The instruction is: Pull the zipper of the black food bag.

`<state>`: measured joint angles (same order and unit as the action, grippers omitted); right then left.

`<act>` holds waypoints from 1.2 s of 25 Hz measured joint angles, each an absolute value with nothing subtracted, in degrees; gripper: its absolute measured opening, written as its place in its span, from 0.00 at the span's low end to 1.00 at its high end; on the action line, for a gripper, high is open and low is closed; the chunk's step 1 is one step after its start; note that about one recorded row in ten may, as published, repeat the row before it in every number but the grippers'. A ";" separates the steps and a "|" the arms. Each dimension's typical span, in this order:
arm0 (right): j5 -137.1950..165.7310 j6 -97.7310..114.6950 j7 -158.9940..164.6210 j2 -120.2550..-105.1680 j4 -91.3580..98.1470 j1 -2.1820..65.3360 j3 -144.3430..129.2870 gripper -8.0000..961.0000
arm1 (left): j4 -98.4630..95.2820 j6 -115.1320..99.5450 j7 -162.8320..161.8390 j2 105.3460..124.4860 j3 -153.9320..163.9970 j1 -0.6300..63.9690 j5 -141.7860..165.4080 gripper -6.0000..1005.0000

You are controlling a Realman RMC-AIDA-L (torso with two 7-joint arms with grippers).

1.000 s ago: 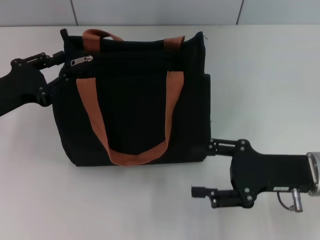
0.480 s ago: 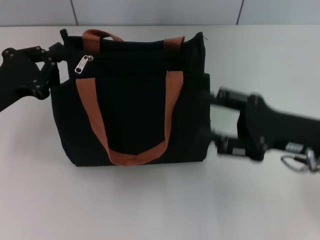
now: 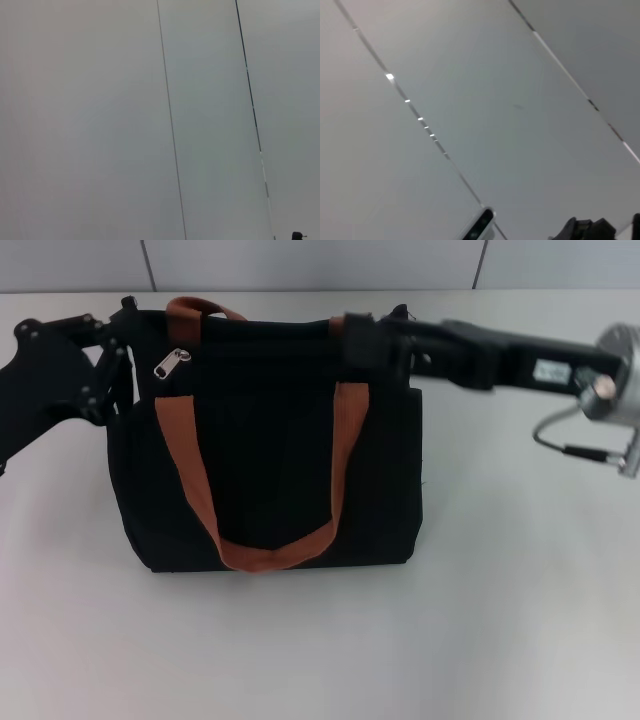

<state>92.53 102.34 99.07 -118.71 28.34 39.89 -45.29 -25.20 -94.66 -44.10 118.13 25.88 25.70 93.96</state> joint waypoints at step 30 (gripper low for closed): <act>97.94 85.59 133.17 -118.39 28.81 54.80 -57.46 0.48 | -24.07 -95.45 -43.19 118.45 25.75 25.40 93.22 0.03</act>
